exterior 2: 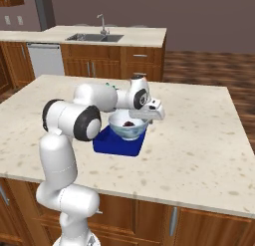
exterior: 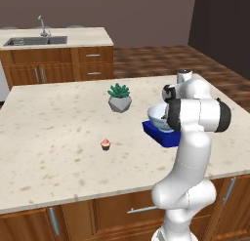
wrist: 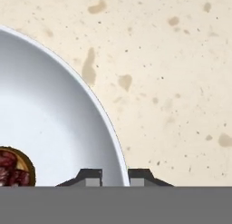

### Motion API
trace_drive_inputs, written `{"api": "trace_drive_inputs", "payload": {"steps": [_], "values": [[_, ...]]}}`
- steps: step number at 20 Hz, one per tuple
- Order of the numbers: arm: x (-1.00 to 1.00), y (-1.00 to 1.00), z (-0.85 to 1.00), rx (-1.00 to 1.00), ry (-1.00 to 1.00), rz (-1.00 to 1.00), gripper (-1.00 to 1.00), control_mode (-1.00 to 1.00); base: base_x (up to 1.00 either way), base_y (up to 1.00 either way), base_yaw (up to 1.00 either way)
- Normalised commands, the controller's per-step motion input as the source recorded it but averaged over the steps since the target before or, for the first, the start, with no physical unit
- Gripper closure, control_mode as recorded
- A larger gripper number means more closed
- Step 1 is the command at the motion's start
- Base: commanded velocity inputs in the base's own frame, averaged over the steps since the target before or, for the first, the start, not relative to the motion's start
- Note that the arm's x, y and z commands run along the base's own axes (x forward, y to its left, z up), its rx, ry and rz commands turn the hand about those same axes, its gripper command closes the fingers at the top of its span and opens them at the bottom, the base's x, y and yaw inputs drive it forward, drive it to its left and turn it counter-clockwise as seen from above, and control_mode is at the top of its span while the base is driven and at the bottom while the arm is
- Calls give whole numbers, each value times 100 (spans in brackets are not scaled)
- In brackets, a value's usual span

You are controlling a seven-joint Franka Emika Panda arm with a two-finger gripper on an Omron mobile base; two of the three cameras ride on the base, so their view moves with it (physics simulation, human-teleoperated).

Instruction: Place the bowl with cake and the cupcake onto the tray.

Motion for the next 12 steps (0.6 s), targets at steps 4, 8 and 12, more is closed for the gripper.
{"api": "trace_drive_inputs", "payload": {"steps": [4, 8, 12], "values": [[-10, 18, 6, -9, 7, 0, -100, -100, 0, 0, 0], [0, 4, -1, -1, -1, 0, -100, -100, 0, 0, 0], [-14, 0, -2, 1, -5, -3, -100, -100, 0, 0, 0]]}}
